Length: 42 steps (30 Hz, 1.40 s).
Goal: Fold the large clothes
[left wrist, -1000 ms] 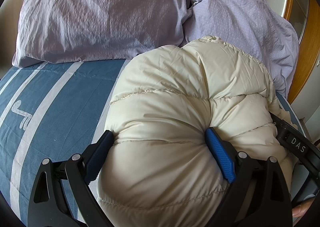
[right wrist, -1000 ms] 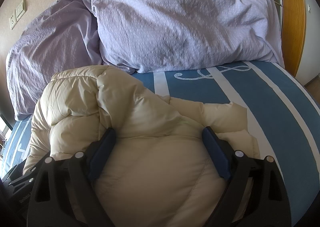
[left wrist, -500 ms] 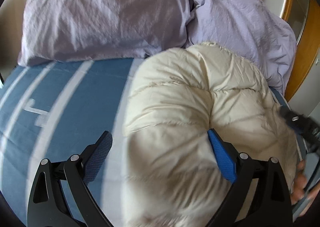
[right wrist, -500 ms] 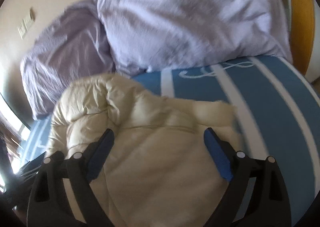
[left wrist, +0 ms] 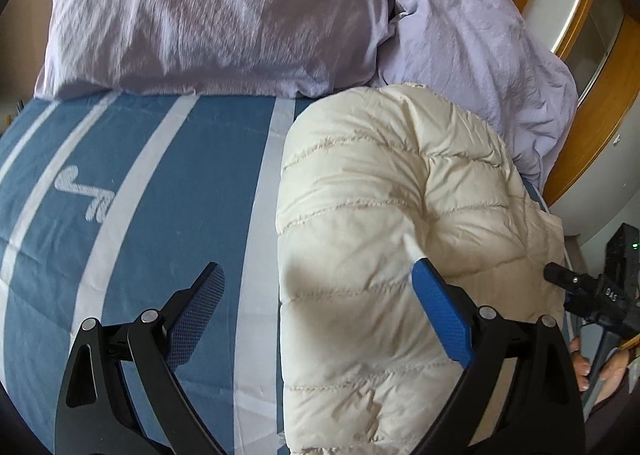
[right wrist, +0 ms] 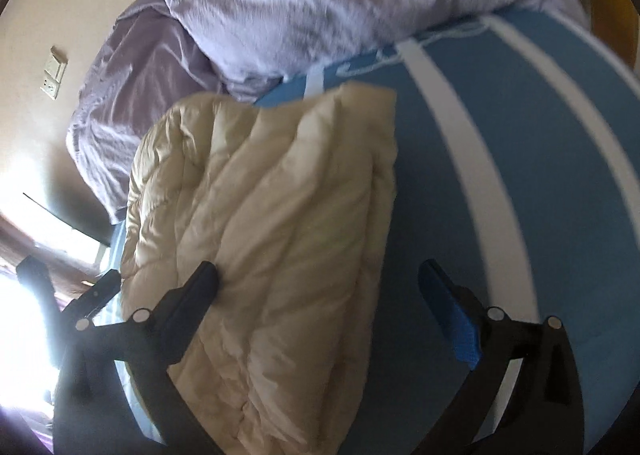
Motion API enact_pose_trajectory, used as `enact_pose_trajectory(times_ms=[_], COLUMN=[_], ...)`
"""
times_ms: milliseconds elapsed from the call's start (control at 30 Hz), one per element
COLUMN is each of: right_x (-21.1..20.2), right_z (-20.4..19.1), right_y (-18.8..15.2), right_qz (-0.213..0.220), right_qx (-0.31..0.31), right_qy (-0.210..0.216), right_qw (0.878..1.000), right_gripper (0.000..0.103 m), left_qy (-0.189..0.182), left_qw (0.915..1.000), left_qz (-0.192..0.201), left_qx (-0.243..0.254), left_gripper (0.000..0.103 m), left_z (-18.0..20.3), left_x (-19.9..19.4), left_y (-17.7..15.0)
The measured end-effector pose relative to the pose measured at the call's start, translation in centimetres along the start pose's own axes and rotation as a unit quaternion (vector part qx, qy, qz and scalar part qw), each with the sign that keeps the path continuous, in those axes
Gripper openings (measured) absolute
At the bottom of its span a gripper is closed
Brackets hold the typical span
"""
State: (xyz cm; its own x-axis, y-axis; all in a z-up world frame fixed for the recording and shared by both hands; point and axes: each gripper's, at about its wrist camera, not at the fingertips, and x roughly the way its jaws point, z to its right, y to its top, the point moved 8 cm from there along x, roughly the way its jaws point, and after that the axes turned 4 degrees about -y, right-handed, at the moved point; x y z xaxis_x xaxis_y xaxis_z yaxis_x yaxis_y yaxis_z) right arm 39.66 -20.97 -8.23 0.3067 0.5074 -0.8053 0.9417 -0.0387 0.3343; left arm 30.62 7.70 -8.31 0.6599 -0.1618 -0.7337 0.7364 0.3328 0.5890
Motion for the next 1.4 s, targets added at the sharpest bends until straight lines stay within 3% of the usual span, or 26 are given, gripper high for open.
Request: enact_pose_trajectory(times_ms=[233, 500, 600, 667, 833, 1000, 1167, 1267, 1400], right_x=[2.0, 3.3, 4.0, 4.3, 4.5, 4.6, 4.6, 5.1, 5.6], right_z=[-0.2, -2.3, -3.0, -3.3, -4.0, -4.5, -5.6, -7.3, -9.7], right_y=[-0.8, -0.3, -0.1, 0.0, 0.3, 0.5, 1.3, 2.2, 3.5], right_qz=[-0.037, -0.03, -0.03, -0.033, -0.032, -0.029, -0.024, -0.022, -0.021], right_qx=[0.036, 0.024, 0.028, 0.034, 0.041, 0.041, 0.036, 0.026, 0.008], right_qy=[0.059, 0.098, 0.115, 0.131, 0.158, 0.171, 0.174, 0.175, 0.181], right_qw=[0.997, 0.994, 0.993, 0.99, 0.986, 0.984, 0.984, 0.984, 0.983], right_gripper=[0.101, 0.099, 0.085, 0.069, 0.054, 0.045, 0.039, 0.036, 0.035], left_qy=[-0.025, -0.046, -0.058, -0.074, -0.138, -0.199, -0.189, -0.182, -0.168], left_qw=[0.9995, 0.9984, 0.9973, 0.9956, 0.9839, 0.9681, 0.9732, 0.9758, 0.9792], left_qz=[-0.012, -0.02, -0.024, -0.03, -0.053, -0.059, -0.044, -0.029, -0.006], left_qx=[-0.016, -0.028, -0.036, -0.048, -0.101, -0.141, -0.124, -0.118, -0.114], left_gripper=[0.096, 0.096, 0.096, 0.096, 0.095, 0.073, 0.049, 0.041, 0.039], left_z=[-0.3, -0.6, -0.9, -1.0, -1.4, -1.1, -1.0, -1.5, -3.1], left_x=[0.5, 1.5, 1.9, 2.4, 3.6, 4.0, 2.9, 2.0, 0.7], left_y=[-0.3, 0.0, 0.0, 0.0, -0.4, -0.7, -0.3, 0.5, 1.7])
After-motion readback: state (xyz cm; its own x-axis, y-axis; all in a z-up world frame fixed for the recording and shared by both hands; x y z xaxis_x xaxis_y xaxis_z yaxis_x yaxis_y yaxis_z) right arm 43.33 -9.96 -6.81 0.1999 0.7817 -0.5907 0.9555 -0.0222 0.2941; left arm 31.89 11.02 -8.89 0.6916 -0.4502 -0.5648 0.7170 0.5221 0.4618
